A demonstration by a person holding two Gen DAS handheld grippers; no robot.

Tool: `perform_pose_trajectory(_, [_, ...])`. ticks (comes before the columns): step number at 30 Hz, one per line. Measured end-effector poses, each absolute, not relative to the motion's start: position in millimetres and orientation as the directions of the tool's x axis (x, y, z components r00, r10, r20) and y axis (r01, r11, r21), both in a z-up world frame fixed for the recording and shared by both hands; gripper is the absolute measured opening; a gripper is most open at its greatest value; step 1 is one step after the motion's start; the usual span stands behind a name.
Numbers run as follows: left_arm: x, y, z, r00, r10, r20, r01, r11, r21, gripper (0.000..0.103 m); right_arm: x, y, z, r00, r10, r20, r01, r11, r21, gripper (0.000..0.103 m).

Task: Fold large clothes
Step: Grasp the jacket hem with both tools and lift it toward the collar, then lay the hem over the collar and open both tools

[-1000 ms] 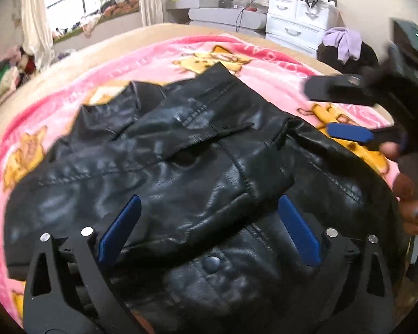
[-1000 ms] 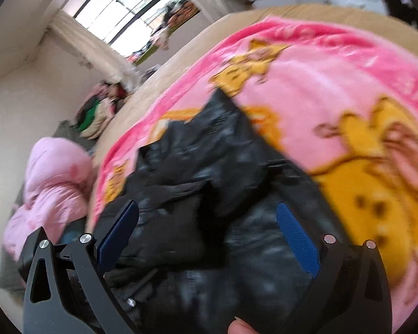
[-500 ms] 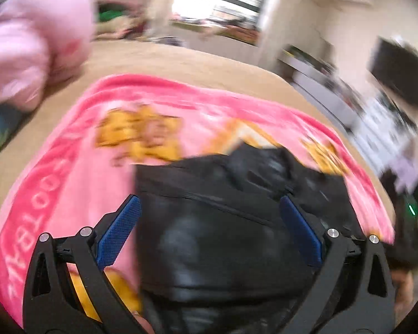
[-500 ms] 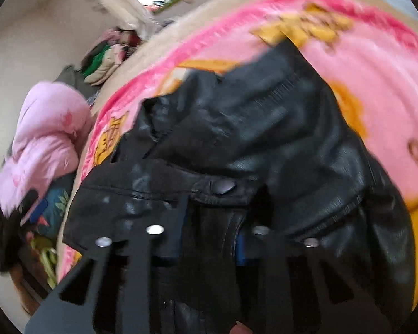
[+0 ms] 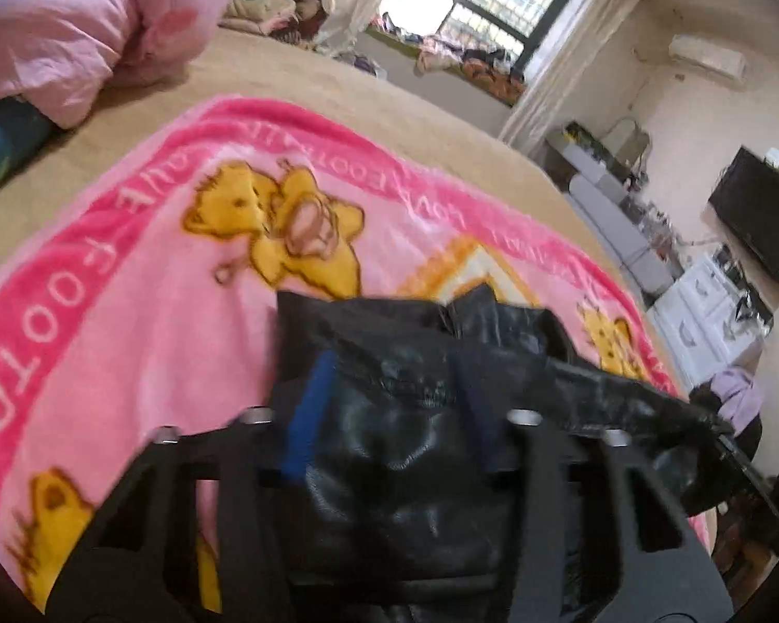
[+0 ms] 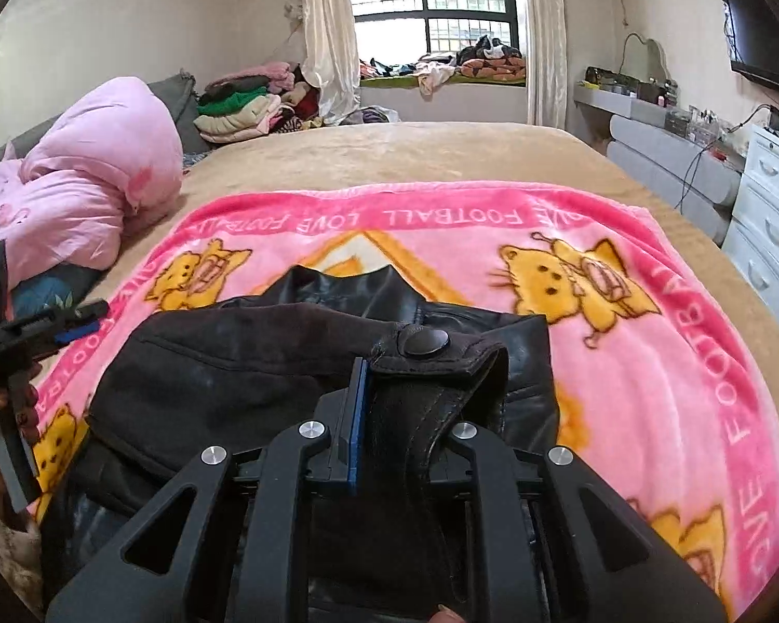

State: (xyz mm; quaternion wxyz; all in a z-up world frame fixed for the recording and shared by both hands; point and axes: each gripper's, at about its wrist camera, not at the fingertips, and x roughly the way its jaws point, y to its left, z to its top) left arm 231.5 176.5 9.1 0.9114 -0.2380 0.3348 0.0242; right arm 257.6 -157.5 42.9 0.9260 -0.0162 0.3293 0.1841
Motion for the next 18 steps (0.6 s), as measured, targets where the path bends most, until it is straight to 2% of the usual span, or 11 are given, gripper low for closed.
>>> perform_pose_trajectory(2, [237,163,2,0.750,-0.152,-0.643,-0.169,0.897,-0.408,0.011,259,-159,39,0.718,0.316,-0.620,-0.346,0.935,0.075,0.014])
perform_pose_trajectory(3, [240,156,-2,0.736,-0.159,-0.658,-0.155,0.907,-0.393,0.009,259,-159,39,0.719,0.312,-0.621,-0.345,0.936,0.071,0.014])
perform_pose_trajectory(8, [250,133,-27,0.656,-0.200,-0.728,-0.131,0.919,-0.371,0.009,260,-161,39,0.729,0.297,-0.617,-0.334,0.941,0.059,0.014])
perform_pose_trajectory(12, [260,121,-56,0.579,-0.189,-0.793,-0.133,0.938,-0.320,0.009,261,-160,41,0.726,0.311,-0.614,-0.347,0.936,0.063,0.014])
perform_pose_trajectory(16, [259,116,-63,0.569,-0.156,-0.807,-0.133,0.951,-0.278,0.009,264,-152,34,0.729,0.259,-0.633,-0.329,0.944,0.008,0.014])
perform_pose_trajectory(18, [258,118,-63,0.569,-0.160,-0.806,-0.134,0.950,-0.284,0.009,270,-155,30,0.712,0.251,-0.655,-0.309,0.951,0.028,0.015])
